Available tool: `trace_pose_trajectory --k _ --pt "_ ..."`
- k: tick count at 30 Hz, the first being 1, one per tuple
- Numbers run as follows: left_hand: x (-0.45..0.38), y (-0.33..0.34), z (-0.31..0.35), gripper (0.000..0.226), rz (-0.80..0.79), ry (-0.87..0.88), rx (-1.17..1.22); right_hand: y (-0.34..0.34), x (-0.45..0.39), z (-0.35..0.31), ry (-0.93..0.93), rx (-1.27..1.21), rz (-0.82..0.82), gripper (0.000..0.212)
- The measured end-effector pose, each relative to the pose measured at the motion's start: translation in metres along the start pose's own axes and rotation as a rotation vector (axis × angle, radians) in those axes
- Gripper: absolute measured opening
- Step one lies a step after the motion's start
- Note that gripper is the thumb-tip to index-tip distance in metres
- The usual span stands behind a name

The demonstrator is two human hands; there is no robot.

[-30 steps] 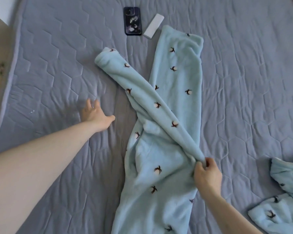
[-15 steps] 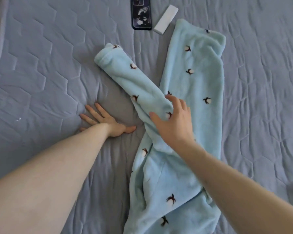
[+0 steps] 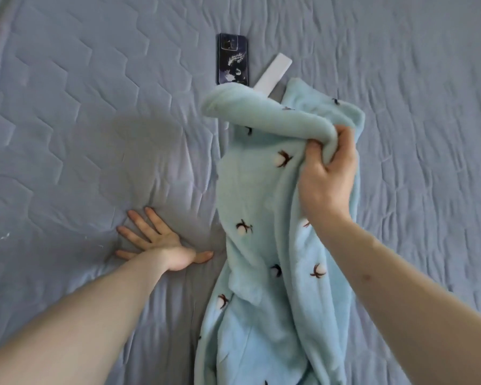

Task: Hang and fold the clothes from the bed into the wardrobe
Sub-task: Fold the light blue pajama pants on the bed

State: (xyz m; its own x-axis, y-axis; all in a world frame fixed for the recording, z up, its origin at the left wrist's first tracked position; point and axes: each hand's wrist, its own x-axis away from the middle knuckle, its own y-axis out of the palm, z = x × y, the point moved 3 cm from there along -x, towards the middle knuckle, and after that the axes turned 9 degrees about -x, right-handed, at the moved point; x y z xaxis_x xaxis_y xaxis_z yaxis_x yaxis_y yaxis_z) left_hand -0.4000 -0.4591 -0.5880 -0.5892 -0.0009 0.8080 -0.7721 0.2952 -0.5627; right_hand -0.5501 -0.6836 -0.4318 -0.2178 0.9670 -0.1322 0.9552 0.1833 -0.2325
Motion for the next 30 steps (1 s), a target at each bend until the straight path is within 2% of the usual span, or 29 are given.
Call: trace_pose_trajectory --k 4,6,8,10,11,13,15,16,18,20,22,24,26,29,30 --pt "-0.001 -0.001 -0.002 0.191 -0.040 0.017 -0.025 -0.046 -0.024 0.036 0.154 0.120 0.185 0.002" --pt "0.000 -0.002 -0.001 0.190 -0.047 0.032 -0.040 -0.062 -0.028 0.062 0.334 0.219 0.186 0.015" --pt "0.000 -0.002 0.000 0.190 -0.054 0.033 -0.046 -0.073 -0.024 0.085 0.525 0.285 0.124 0.038" --pt "0.000 -0.003 0.000 0.191 -0.061 0.030 -0.047 -0.076 -0.017 0.096 0.609 0.343 0.089 0.058" --pt "0.000 -0.002 0.000 0.191 -0.063 0.025 -0.045 -0.077 -0.014 0.096 0.578 0.401 0.087 0.066" --pt "-0.001 -0.001 0.001 0.192 -0.059 0.011 -0.044 -0.071 -0.016 0.087 0.355 0.542 0.043 0.075" --pt "0.000 0.001 0.002 0.193 -0.052 -0.006 -0.045 -0.058 -0.026 0.072 0.065 0.615 -0.085 0.071" --pt "-0.001 0.001 0.001 0.193 -0.050 -0.012 -0.041 -0.048 -0.036 0.067 -0.022 0.607 -0.140 0.069" --pt "-0.001 0.002 0.002 0.193 -0.050 -0.021 -0.042 -0.029 -0.065 0.067 0.014 0.576 -0.189 0.067" --pt "-0.002 0.003 0.002 0.193 -0.042 -0.026 -0.033 -0.008 -0.093 0.071 0.238 0.543 -0.254 0.075" --pt "-0.002 0.002 0.002 0.193 -0.036 -0.028 -0.032 0.006 -0.105 0.078 0.390 0.691 -0.408 0.083" --pt "-0.001 0.001 0.003 0.192 -0.028 -0.032 -0.031 0.009 -0.108 0.084 0.385 0.848 -0.520 0.066" --pt "0.000 0.000 0.003 0.192 -0.018 -0.027 -0.030 0.004 -0.112 0.082 0.315 0.767 -0.384 0.040" --pt "0.003 -0.001 0.004 0.192 -0.012 -0.010 -0.031 -0.012 -0.132 0.066 0.128 0.482 0.113 0.027" --pt "0.004 -0.001 0.005 0.192 -0.014 -0.002 -0.031 -0.016 -0.138 0.061 0.108 0.433 0.184 0.026"
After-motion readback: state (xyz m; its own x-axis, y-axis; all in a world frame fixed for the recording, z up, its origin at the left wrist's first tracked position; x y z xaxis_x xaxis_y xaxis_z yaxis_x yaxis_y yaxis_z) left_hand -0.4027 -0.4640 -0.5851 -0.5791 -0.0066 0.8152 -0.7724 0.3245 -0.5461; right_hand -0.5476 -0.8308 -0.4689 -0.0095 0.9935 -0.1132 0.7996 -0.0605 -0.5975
